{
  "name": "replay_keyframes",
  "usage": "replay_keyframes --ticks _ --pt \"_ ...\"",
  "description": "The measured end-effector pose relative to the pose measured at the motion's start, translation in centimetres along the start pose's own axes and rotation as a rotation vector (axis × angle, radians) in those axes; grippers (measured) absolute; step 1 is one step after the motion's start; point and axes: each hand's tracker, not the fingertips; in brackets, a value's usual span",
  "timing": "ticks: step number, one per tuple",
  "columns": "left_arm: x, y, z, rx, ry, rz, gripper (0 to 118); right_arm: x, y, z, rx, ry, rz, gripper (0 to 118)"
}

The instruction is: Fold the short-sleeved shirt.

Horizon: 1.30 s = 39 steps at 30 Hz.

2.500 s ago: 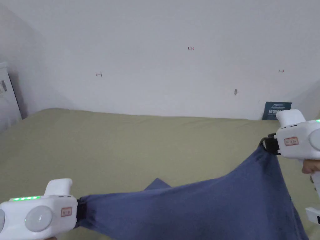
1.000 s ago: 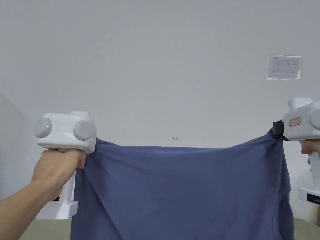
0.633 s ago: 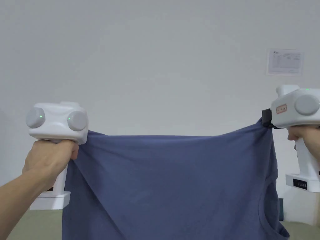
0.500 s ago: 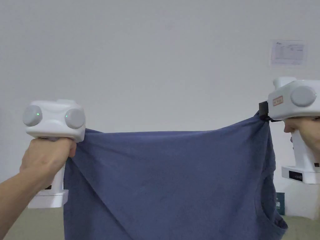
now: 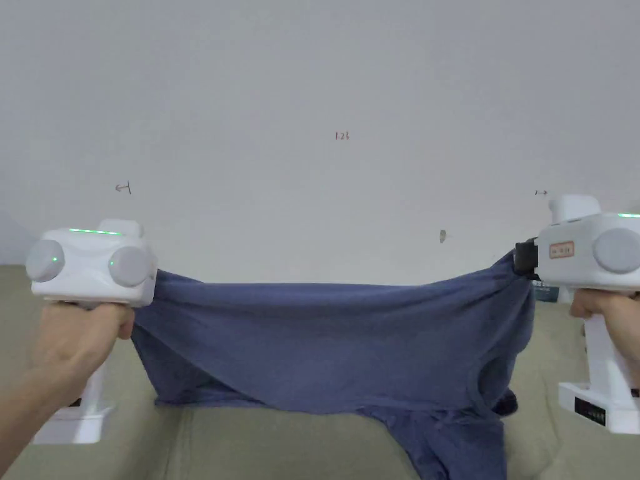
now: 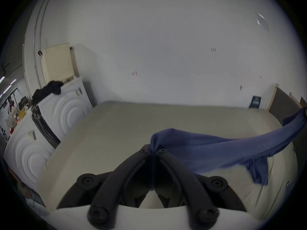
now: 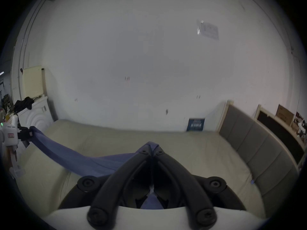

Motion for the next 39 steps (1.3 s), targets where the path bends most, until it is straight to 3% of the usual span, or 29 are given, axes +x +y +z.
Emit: replay_keyframes --ticks 3,4,6,9,17,26,36,37,38,39 --pt "-1.1 -5.5 1.3 -0.038 -0.018 -0.038 3 0.7 -6.5 3.4 -0.06 0.046 -0.014 2" --pt "-1.5 -7.5 2.1 -0.071 -0.02 -0.064 3 0.9 -9.0 5.0 -0.023 0.051 -0.071 2" --pt "-2.6 -11.4 4.5 -0.095 -0.046 -0.056 3 1.0 -13.2 8.0 -0.09 0.077 -0.062 2" --pt "-4.1 -17.0 8.3 -0.158 -0.084 -0.07 3 1.3 -19.7 13.4 -0.134 0.075 -0.113 2" --pt "-9.2 -29.7 17.6 -0.241 -0.114 -0.061 3 1.3 -33.0 26.7 -0.268 0.085 -0.142 2" --pt "-13.0 -36.0 23.4 -0.266 -0.141 0.014 3 1.1 -38.6 33.2 -0.306 0.104 -0.175 2" --pt "-13.1 -37.3 23.7 -0.301 -0.162 0.015 3 1.3 -39.3 32.6 -0.326 0.109 -0.163 3" --pt "-13.1 -37.3 23.7 -0.302 -0.168 0.016 5 1.4 -39.2 32.5 -0.334 0.11 -0.166 10" --pt "-12.9 -37.5 23.9 -0.3 -0.174 0.011 16 1.4 -39.2 32.5 -0.335 0.112 -0.171 30" --pt "-12.9 -37.5 23.9 -0.306 -0.18 0.001 43 1.5 -39.2 32.4 -0.335 0.103 -0.174 68"
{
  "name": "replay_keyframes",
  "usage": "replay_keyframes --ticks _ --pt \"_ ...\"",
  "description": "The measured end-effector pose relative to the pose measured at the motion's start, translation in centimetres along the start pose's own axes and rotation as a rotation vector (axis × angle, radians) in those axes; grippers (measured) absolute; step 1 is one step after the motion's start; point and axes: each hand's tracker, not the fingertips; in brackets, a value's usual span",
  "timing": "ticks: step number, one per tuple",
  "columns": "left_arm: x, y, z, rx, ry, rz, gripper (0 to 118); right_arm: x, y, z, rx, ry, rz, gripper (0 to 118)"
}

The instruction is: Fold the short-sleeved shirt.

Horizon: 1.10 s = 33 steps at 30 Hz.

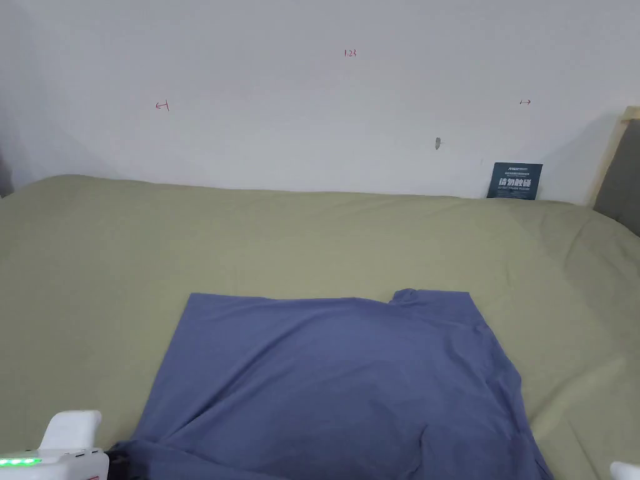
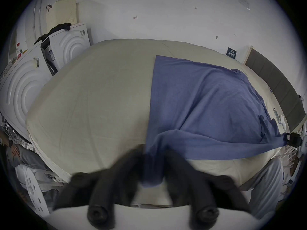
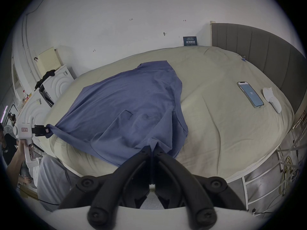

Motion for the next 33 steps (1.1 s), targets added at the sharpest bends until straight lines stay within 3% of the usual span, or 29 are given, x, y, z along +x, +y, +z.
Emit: replay_keyframes --ticks 1,2,3,5,8,9,10,11,12,13,14,15,16,26,27,28,30,31,33 --pt "0.0 0.0 0.0 -0.008 -0.002 -0.007 88 0.0 0.1 -0.2 -0.012 -0.013 -0.008 114" --pt "-0.1 -0.1 0.1 -0.018 0.004 -0.008 111 0.0 0.1 -0.3 -0.028 -0.037 -0.014 117" --pt "-0.2 -0.5 0.3 -0.015 0.015 -0.004 115 0.2 0.3 0.9 0.11 -0.064 -0.039 111" --pt "-0.2 -0.7 1.7 0.043 0.047 0.009 115 0.0 0.7 1.3 0.036 -0.04 -0.042 111" --pt "-0.2 -1.0 3.6 0.054 -0.016 0.061 114 -0.3 0.7 2.1 0.066 -0.039 -0.065 113" --pt "-0.1 -1.1 4.2 0.06 -0.037 0.069 112 -0.4 0.6 1.7 0.067 -0.04 -0.06 114" --pt "0.1 -1.3 4.8 0.062 -0.035 0.064 96 -0.7 0.5 1.8 0.066 -0.049 -0.051 112" --pt "0.3 -1.6 5.4 0.076 -0.038 0.061 72 -0.8 0.3 1.9 0.057 -0.047 -0.043 103" --pt "0.5 -1.8 5.9 0.092 -0.044 0.051 32 -0.9 0.2 2.0 0.044 -0.043 -0.041 81" --pt "0.8 -1.8 6.0 0.082 -0.04 0.027 17 -1.2 0.0 1.9 0.032 -0.039 -0.035 56" --pt "1.0 -2.1 6.0 0.083 -0.025 0.024 4 -1.4 -0.5 2.0 0.037 -0.034 -0.021 41" --pt "1.0 -2.6 6.1 0.094 -0.005 0.034 0 -1.7 -0.7 1.9 0.032 -0.05 0.005 26" --pt "0.8 -2.8 6.2 0.088 -0.011 0.033 0 -2.0 -1.3 1.9 0.04 -0.085 0.04 3" --pt "-1.6 -3.6 5.0 0.015 -0.011 0.079 0 -1.3 -1.8 1.7 -0.02 -0.035 0.016 3" --pt "-2.0 -3.6 4.4 0.013 -0.014 0.087 6 -1.3 -1.7 1.6 -0.022 -0.035 0.017 3" --pt "-2.1 -3.4 4.1 0.015 -0.011 0.093 27 -1.4 -1.7 1.6 -0.021 -0.034 0.018 3" --pt "-2.3 -2.9 3.4 0.003 0.002 0.094 95 -1.6 -1.7 1.8 -0.021 -0.023 0.016 3" --pt "-2.0 -2.6 3.0 -0.01 0.006 0.087 118 -1.7 -1.7 1.7 -0.02 -0.017 0.011 3" --pt "-1.9 -2.0 2.1 -0.004 0.009 0.077 118 -1.7 -1.7 1.7 -0.018 -0.017 0.013 3"
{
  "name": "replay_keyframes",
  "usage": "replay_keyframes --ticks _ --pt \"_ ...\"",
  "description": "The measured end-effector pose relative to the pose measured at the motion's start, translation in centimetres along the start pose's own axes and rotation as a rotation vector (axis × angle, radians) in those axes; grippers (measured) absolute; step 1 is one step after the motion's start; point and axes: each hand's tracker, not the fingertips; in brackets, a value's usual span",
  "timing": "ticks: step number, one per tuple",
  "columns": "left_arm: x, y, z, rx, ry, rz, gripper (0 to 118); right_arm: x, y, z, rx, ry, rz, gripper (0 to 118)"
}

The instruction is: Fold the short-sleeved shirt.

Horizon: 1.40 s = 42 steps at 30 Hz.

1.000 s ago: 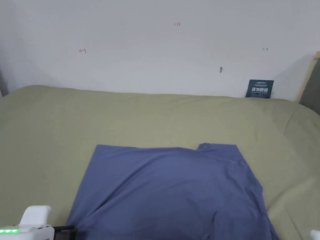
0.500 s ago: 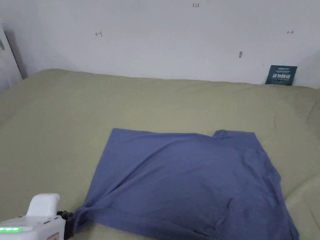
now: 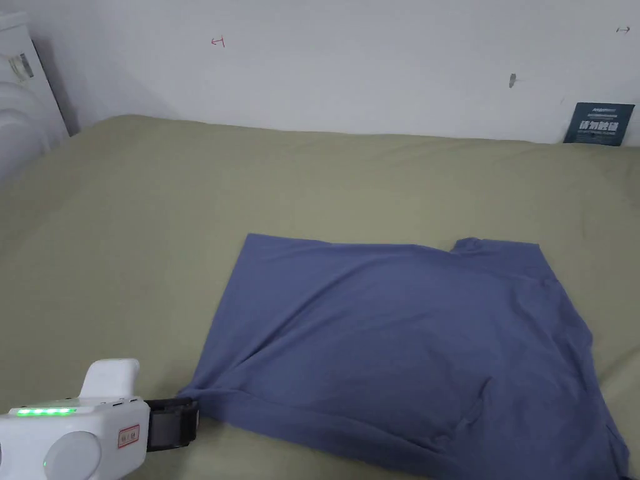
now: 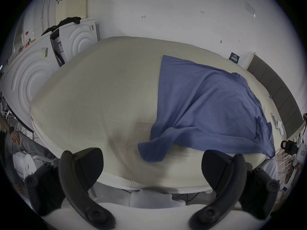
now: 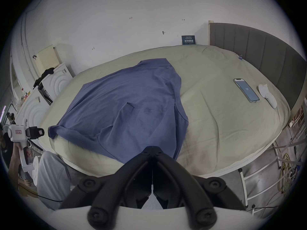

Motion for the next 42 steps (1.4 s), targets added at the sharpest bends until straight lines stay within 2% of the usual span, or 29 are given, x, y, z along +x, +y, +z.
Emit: replay_keyframes --ticks 4,6,8,9,13,18,19,21,22,24,27,29,30,31,34,35,38,42 --pt "0.8 1.1 -2.9 -0.052 0.033 -0.037 116 0.3 0.1 -0.4 -0.013 -0.002 0.004 3" --pt "1.4 1.4 -3.7 -0.076 0.029 -0.045 104 0.3 0.1 -0.5 -0.017 -0.007 0.012 3" --pt "2.0 1.5 -4.0 -0.087 0.022 -0.064 68 0.7 0.0 -0.5 -0.026 -0.007 0.011 3" --pt "2.2 1.5 -4.1 -0.089 0.026 -0.07 43 0.8 0.0 -0.5 -0.029 -0.008 0.01 3" --pt "2.0 1.4 -4.1 -0.111 -0.013 -0.012 6 1.2 -0.2 -0.7 -0.046 -0.01 0.015 3" --pt "2.1 1.3 -3.7 -0.11 -0.011 -0.032 6 1.4 -0.4 -0.7 -0.058 -0.016 0.026 4" --pt "2.2 1.3 -3.6 -0.11 -0.011 -0.033 6 1.4 -0.4 -0.7 -0.065 -0.021 0.038 28" --pt "2.2 1.3 -3.5 -0.113 -0.017 -0.029 6 1.4 -0.3 -1.2 -0.095 -0.024 0.047 104" --pt "2.3 1.3 -3.4 -0.11 -0.016 -0.028 6 1.3 -0.3 -1.4 -0.097 -0.007 0.049 117" --pt "2.5 1.5 -3.2 -0.107 -0.014 -0.033 6 1.1 -0.1 -1.7 -0.106 0.0 0.063 111" --pt "2.8 1.8 -3.1 -0.103 -0.014 -0.036 6 1.0 -0.4 -3.8 -0.168 -0.029 0.107 111" --pt "2.9 2.0 -3.0 -0.1 -0.011 -0.038 6 1.3 -0.6 -5.2 -0.226 -0.047 0.127 101" --pt "2.8 2.1 -3.1 -0.099 -0.011 -0.036 6 1.3 -0.7 -5.6 -0.231 -0.052 0.138 88" --pt "2.8 2.2 -3.1 -0.099 -0.009 -0.035 6 1.4 -0.7 -6.0 -0.237 -0.057 0.146 65" --pt "2.6 2.2 -3.4 -0.106 -0.003 -0.032 6 1.9 -0.9 -6.7 -0.262 -0.045 0.162 19" --pt "2.6 2.2 -3.4 -0.109 -0.002 -0.031 6 2.0 -0.8 -6.5 -0.256 -0.049 0.158 10" --pt "2.3 2.1 -3.6 -0.115 0.001 -0.023 6 2.3 -0.1 -5.1 -0.208 -0.003 0.08 7" --pt "2.2 2.4 -3.3 -0.112 -0.003 -0.029 6 2.3 1.3 -2.9 -0.138 0.011 0.071 7"
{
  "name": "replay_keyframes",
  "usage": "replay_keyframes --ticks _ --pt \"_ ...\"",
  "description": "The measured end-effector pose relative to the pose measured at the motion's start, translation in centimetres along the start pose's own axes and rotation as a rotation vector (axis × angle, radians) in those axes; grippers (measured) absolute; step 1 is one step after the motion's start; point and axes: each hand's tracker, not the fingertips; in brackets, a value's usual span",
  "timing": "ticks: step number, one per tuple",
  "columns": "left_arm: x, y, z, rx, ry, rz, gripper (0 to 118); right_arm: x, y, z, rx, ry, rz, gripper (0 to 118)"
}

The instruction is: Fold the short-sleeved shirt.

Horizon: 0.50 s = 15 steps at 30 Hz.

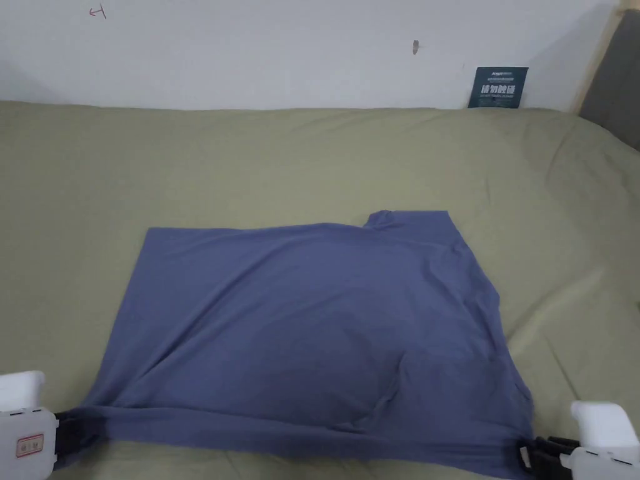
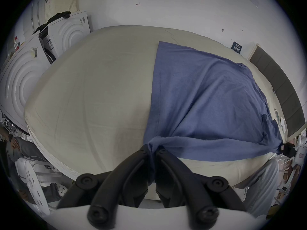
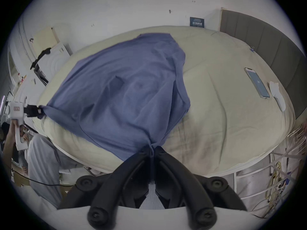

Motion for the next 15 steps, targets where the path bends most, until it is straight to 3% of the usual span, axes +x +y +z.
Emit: replay_keyframes --ticks 7,15 --pt "-0.1 2.6 1.1 0.052 -0.015 -0.015 6 -0.3 5.6 1.6 0.099 0.03 -0.001 7" --pt "0.6 9.2 -0.5 0.094 -0.029 -0.024 6 -0.5 14.6 -2.4 0.118 0.014 0.034 7"
